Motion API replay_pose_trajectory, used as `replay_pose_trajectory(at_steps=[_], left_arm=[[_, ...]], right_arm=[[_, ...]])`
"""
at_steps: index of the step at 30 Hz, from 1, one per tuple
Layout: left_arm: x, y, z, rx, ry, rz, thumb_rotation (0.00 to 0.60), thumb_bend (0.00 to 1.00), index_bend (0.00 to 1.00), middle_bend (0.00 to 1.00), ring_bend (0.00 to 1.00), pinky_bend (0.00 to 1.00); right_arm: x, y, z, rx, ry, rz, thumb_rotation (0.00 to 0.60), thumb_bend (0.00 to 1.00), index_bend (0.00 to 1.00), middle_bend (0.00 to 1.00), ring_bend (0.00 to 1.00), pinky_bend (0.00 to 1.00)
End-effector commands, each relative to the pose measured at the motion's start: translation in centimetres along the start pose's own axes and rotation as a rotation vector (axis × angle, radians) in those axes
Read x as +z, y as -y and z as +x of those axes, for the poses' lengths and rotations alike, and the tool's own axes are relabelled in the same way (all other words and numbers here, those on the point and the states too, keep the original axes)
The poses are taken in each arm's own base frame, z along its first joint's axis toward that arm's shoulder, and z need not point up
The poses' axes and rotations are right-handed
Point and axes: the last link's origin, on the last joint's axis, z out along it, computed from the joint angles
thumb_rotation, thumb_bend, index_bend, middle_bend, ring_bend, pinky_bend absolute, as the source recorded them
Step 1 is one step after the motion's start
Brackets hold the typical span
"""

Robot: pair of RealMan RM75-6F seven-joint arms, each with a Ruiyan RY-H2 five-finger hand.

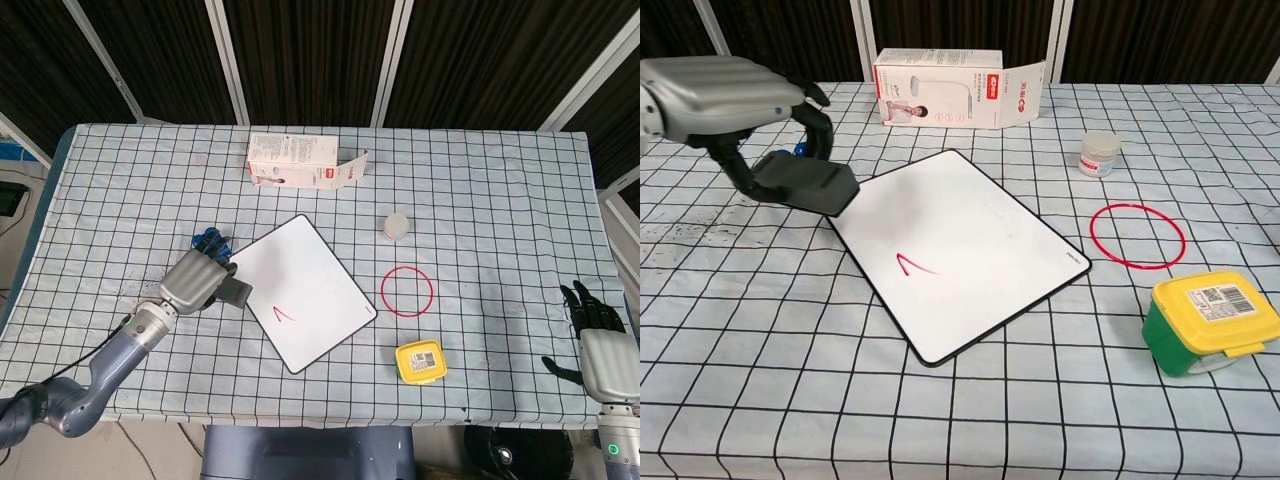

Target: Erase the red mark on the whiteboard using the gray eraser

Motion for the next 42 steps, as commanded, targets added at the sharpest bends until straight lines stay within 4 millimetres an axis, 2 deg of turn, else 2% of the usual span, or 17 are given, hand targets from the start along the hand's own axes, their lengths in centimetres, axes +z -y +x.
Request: replay_pose_trajectory(at_steps=[1, 6, 13, 33, 42], left_arm=[[2.7, -2.7, 0.4, 0.015, 0.002, -0.038, 0.6, 0.27, 0.46, 0.48, 0.07, 0.06], [4.4, -4.9, -0.1, 0.021, 0.023, -0.072, 0.6, 0.28, 0.46, 0.48, 0.07, 0.06], [5.3, -7.3, -0.7, 0.05, 0.042, -0.117, 0.6, 0.27, 0.46, 0.48, 0.07, 0.06], [5.5, -9.0, -2.0, 0.043, 0.035, -0.165, 0.6, 0.27, 0.46, 0.49, 0.07, 0.06], [6.0, -10.4, -2.4, 0.055, 0.044, -0.19, 0.6, 0.27, 0.47, 0.5, 0.07, 0.06]], right_arm=[[0.1, 0.0, 0.0, -0.001, 0.001, 0.0, 0.6, 0.01, 0.0, 0.02, 0.14, 0.18], [0.1, 0.0, 0.0, -0.003, 0.0, -0.002, 0.6, 0.01, 0.0, 0.02, 0.14, 0.18], [0.2, 0.0, 0.0, -0.003, 0.0, -0.003, 0.6, 0.01, 0.0, 0.02, 0.14, 0.18], [0.1, -0.1, 0.0, -0.001, 0.004, -0.005, 0.6, 0.01, 0.0, 0.02, 0.14, 0.18], [0.1, -0.1, 0.0, 0.002, 0.006, -0.008, 0.6, 0.01, 0.0, 0.02, 0.14, 0.18]])
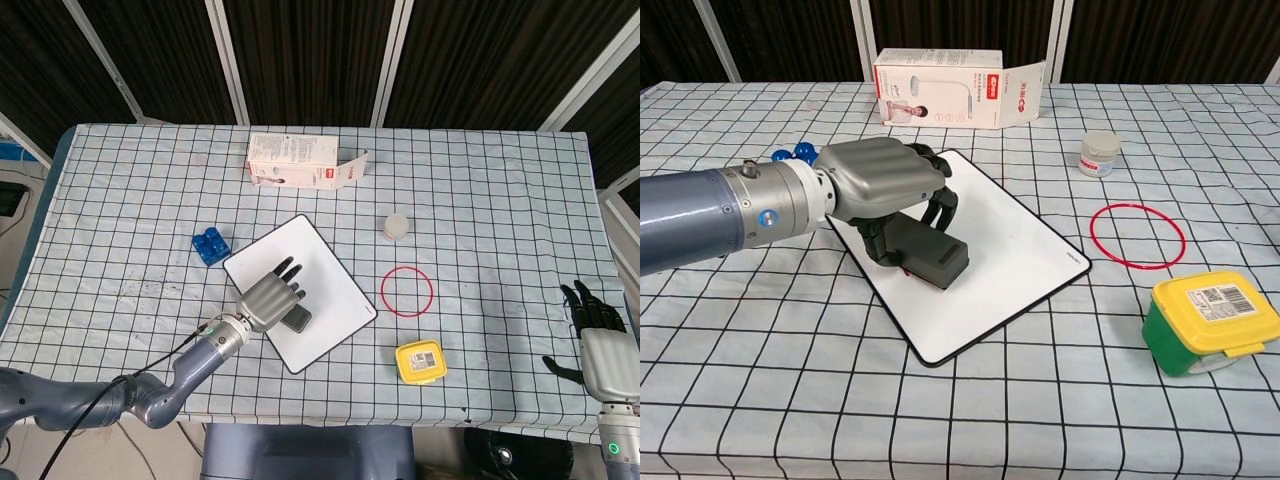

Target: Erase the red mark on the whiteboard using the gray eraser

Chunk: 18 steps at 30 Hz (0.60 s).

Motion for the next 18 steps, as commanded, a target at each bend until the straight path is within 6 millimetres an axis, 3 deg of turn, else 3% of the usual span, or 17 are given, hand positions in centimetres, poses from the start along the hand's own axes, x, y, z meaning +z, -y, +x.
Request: replay_pose_trajectory(at_steps=[1, 18], left_arm=[[0.1, -0.4, -0.1, 0.004, 0.005, -0.011, 0.6, 0.27, 0.47, 0.5, 0.07, 0.06], [-0.4, -1.8, -0.8, 0.01, 0.027, -0.051, 0.6, 0.27, 0.47, 0.5, 0.07, 0.06]], right_arm=[[0.0, 0.0, 0.0, 0.0, 0.001, -0.001, 0.6, 0.01, 0.0, 0.02, 0.14, 0.18], [0.0, 0.0, 0.0, 0.001, 0.002, -0.001, 0.6, 0.01, 0.0, 0.02, 0.14, 0.18]])
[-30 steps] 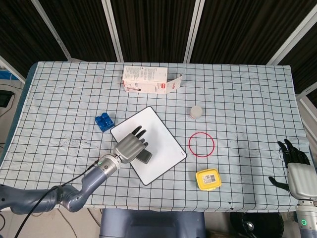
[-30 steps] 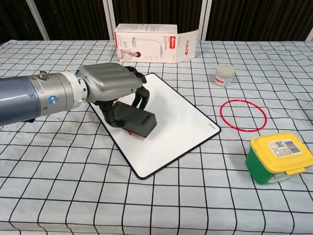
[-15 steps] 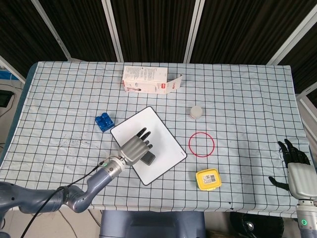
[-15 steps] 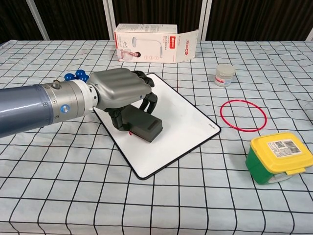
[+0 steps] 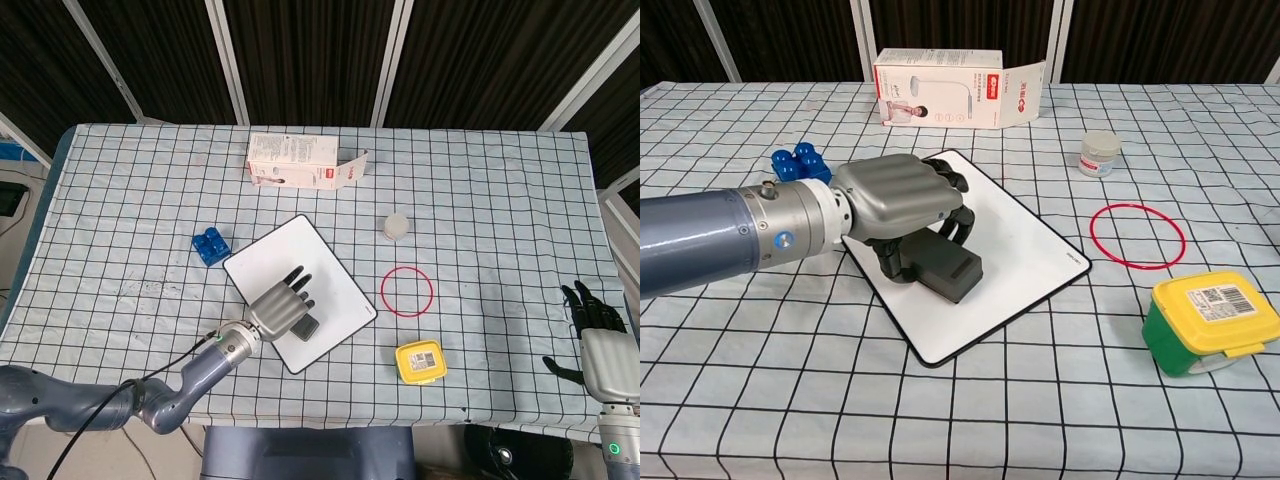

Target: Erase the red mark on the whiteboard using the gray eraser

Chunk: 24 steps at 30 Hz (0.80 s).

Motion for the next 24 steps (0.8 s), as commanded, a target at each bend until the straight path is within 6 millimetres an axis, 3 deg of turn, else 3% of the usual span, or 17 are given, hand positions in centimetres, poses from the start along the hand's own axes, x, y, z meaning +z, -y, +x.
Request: replay_pose_trajectory(at_steps=[1, 14, 24], left_arm=[[-0.5, 0.2, -0.2, -0.001, 0.007, 0.001, 0.6, 0.27, 0.47, 0.5, 0.07, 0.06], [-2.1, 2.9, -1.0, 0.014, 0.026, 0.046, 0.6, 0.27, 0.47, 0.5, 0.07, 0.06], [-0.5, 2.9, -0.5, 0.047, -0.01, 0.061, 0.6, 0.27, 0.47, 0.5, 0.07, 0.06]], right_arm=[[0.0, 0.0, 0.0, 0.001, 0.0, 0.0, 0.6, 0.01, 0.0, 0.02, 0.14, 0.18], [0.0, 0.1, 0.0, 0.004, 0.002, 0.001, 0.6, 0.01, 0.0, 0.02, 0.14, 0.18], [0.1, 0.1, 0.0, 0.003, 0.003, 0.001, 0.6, 0.01, 0.0, 0.02, 0.14, 0.18]])
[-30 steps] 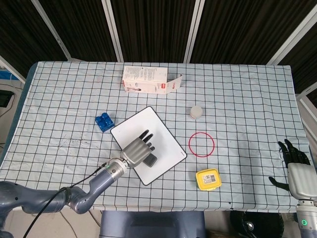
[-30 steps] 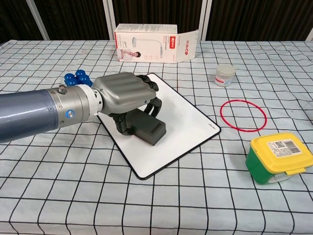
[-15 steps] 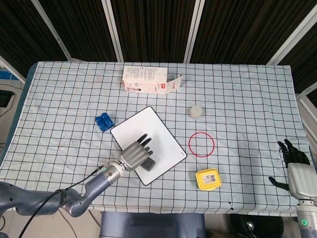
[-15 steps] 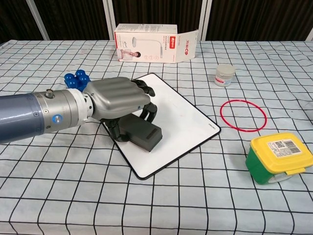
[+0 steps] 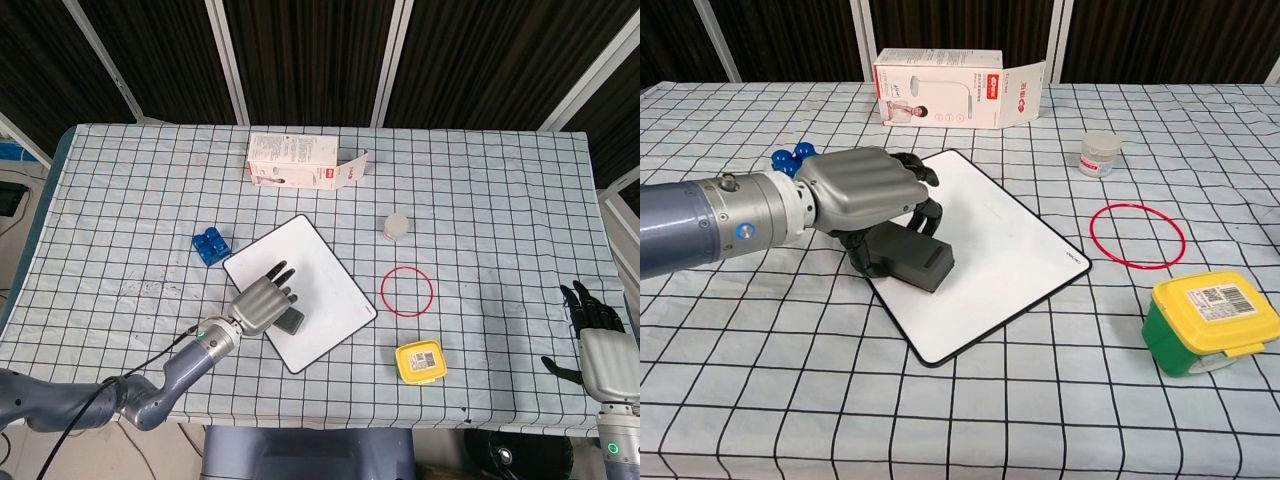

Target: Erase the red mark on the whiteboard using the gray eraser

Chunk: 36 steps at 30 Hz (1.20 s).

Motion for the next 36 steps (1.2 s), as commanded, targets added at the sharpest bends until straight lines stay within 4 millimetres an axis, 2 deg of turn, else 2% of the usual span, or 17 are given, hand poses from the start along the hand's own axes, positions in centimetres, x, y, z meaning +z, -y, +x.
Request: replay_pose_trajectory(at_steps=[1, 11, 18, 22, 27, 31, 36], left_arm=[[0.8, -0.2, 0.4, 0.01, -0.012, 0.008, 0.6, 0.27, 0.47, 0.5, 0.07, 0.06], [3.0, -0.9, 1.0, -0.004, -0.009, 0.029, 0.6, 0.27, 0.47, 0.5, 0.07, 0.06], [1.8, -0.2, 3.1, -0.043, -0.059, 0.032, 0.6, 0.27, 0.47, 0.5, 0.07, 0.06], [0.1, 1.3, 4.7, -0.051, -0.089, 0.044, 0.6, 0.27, 0.47, 0.51, 0.07, 0.06], [-2.7, 3.4, 5.3, -0.059, -0.084, 0.063, 0.6, 0.27, 0.47, 0.51, 0.07, 0.06], [-5.5, 6.2, 4.9, -0.044, -0.076, 0.118, 0.6, 0.27, 0.47, 0.51, 0.07, 0.06], [-8.5, 8.1, 3.4, -0.026, -0.051, 0.142, 0.6, 0.27, 0.46, 0.51, 0.07, 0.06]], right_arm=[[0.0, 0.0, 0.0, 0.001, 0.002, -0.002, 0.6, 0.01, 0.0, 0.02, 0.14, 0.18], [0.0, -0.1, 0.1, 0.008, 0.0, -0.001, 0.6, 0.01, 0.0, 0.02, 0.14, 0.18], [0.0, -0.1, 0.1, 0.007, -0.001, 0.0, 0.6, 0.01, 0.0, 0.02, 0.14, 0.18], [-0.1, -0.1, 0.1, 0.006, 0.0, -0.001, 0.6, 0.01, 0.0, 0.02, 0.14, 0.18], [-0.1, 0.0, 0.1, 0.007, -0.002, -0.001, 0.6, 0.01, 0.0, 0.02, 0.14, 0.18], [-0.1, 0.0, 0.0, 0.003, -0.002, 0.0, 0.6, 0.01, 0.0, 0.02, 0.14, 0.18], [-0.1, 0.0, 0.0, 0.001, -0.001, -0.001, 0.6, 0.01, 0.0, 0.02, 0.14, 0.18]])
